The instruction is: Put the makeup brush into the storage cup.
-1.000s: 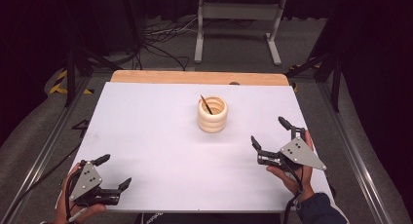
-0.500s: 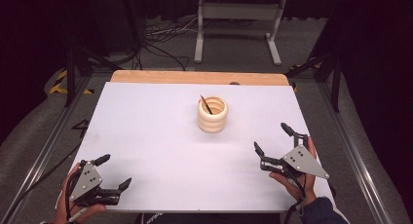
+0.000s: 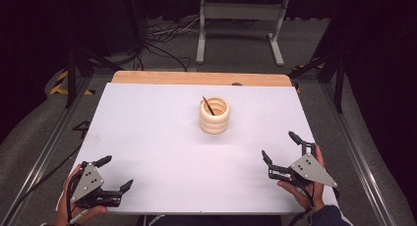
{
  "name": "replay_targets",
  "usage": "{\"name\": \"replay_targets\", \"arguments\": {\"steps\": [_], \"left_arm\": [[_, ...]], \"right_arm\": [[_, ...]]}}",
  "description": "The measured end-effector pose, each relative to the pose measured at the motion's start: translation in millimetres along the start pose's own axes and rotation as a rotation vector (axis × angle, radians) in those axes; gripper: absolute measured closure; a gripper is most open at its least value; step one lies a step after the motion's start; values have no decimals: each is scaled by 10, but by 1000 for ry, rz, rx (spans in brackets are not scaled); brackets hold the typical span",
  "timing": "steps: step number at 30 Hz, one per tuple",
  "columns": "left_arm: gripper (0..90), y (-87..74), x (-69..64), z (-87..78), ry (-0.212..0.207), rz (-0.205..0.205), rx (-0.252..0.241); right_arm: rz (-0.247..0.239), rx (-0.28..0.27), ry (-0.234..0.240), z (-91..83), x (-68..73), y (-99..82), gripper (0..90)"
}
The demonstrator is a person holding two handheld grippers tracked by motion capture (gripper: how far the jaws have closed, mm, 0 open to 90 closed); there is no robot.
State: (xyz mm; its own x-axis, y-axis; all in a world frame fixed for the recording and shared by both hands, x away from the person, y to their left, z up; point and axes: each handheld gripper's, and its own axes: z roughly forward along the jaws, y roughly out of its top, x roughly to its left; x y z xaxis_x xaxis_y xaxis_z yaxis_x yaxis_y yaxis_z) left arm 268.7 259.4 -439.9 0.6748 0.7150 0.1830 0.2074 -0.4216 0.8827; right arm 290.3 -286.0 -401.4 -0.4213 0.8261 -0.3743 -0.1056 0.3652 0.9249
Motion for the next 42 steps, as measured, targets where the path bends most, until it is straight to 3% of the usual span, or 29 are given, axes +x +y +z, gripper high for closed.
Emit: {"name": "replay_targets", "arguments": {"steps": [23,35,42], "left_arm": [[42,6,6,7,3,2,-4],[41,31,18,44,-3,1,-12],[41,54,9,81,-10,8,-15]], "right_arm": [[14,87,-29,-306,-69,-297,58],[-4,129,-33,-489,-67,-409,56],[22,151,-53,-631,-108,-479,57]]}}
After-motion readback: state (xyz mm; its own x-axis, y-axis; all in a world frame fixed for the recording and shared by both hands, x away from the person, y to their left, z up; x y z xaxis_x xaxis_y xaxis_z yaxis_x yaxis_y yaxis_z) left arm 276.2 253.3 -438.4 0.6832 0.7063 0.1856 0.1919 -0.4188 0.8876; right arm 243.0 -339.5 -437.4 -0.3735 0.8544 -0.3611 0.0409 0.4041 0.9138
